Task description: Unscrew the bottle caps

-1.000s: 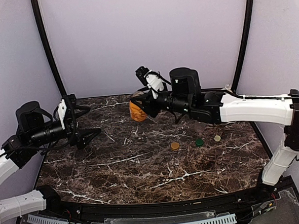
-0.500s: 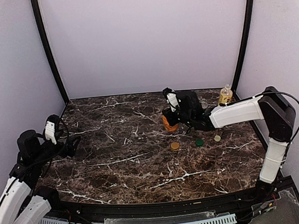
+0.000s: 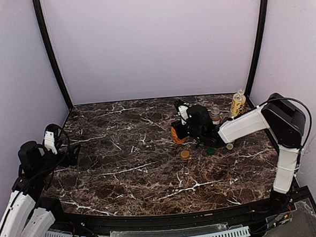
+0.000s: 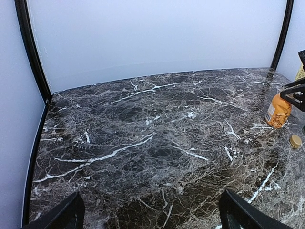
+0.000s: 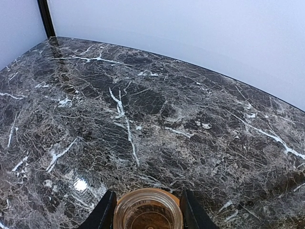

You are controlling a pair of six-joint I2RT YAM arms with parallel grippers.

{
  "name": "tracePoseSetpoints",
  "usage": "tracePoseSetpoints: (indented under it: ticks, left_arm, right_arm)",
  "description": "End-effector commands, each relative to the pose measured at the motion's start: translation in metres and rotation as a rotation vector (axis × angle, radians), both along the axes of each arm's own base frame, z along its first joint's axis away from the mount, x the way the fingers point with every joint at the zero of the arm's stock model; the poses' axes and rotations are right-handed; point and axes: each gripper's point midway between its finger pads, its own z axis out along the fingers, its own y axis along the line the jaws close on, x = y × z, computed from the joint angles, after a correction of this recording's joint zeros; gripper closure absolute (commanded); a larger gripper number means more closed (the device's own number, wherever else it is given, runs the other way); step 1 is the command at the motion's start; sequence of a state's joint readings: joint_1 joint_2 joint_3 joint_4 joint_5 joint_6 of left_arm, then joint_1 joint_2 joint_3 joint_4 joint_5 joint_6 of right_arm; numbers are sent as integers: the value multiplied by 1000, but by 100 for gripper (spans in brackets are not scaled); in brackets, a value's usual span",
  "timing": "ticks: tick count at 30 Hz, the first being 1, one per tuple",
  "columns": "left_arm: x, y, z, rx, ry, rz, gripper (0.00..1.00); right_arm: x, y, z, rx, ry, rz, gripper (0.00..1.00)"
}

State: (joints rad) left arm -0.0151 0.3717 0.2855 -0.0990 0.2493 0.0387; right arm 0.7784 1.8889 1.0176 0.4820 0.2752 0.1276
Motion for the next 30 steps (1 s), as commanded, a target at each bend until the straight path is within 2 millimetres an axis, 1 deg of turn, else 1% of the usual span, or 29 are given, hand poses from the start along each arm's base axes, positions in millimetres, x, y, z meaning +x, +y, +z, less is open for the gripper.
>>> tracePoseSetpoints:
  ticks: [1, 3, 4, 6, 10, 11, 12, 14, 16, 17, 19, 21, 23, 24, 26, 27, 29, 30]
  left_arm:
    - [1, 1, -3, -16, -2, 6, 1]
    - [1, 1, -2, -17, -2, 7, 1]
    - [1, 1, -2, -17, -3, 8, 1]
    - [1, 1, -1, -19, -4, 6, 1]
    - [0, -1, -1, -26, -4, -4, 1]
    - [0, -1, -1, -29, -5, -5, 1]
    - [0, -1, 0, -29, -6, -8, 1]
    - [-1, -2, -1, -30, -7, -11, 1]
    - [-1, -2, -1, -28, -9, -13, 1]
    - [0, -2, -1, -25, -11, -14, 1]
    - [0, -1, -2, -18, -15, -11, 1]
    - [1, 0, -2, -15, -15, -4, 1]
    - [1, 0, -3, -13, -16, -3, 1]
    - [0, 0, -2, -12, -20, -5, 1]
    - [0, 0, -2, -10, -24, -6, 1]
    - [0, 0, -2, -9, -25, -7, 1]
    - [0, 0, -1, -6, -31, -7, 1]
    - [0, 0, -1, -6, -34, -7, 1]
  right_arm:
    - [-4, -10, -15, 10, 30, -31, 76]
    - [-5, -9, -12, 17, 28, -23, 45]
    - [-5, -9, -8, 20, 22, -20, 37]
    - [-5, -9, -3, 12, 12, -16, 28]
    - [-2, -5, 11, -7, -9, -1, 16]
    - [-1, -5, 15, -8, -14, -1, 5]
    - [-1, -4, 21, -6, -20, 3, 2]
    - [0, 0, 35, -1, -31, 19, 1]
    - [0, 5, 60, 3, -53, 46, 1]
    - [-1, 8, 74, 6, -64, 63, 1]
    - [-3, 15, 110, 15, -95, 111, 1]
    - [-3, 14, 143, 7, -115, 122, 1]
    - [5, -2, 171, -12, -127, 54, 1]
    - [9, -16, 181, -32, -121, 9, 1]
    - [16, -52, 192, -58, -86, -99, 1]
    - [20, -74, 198, -60, -75, -158, 1]
    - [20, -123, 198, -62, -32, -280, 1]
    - [18, -149, 203, -38, -13, -340, 1]
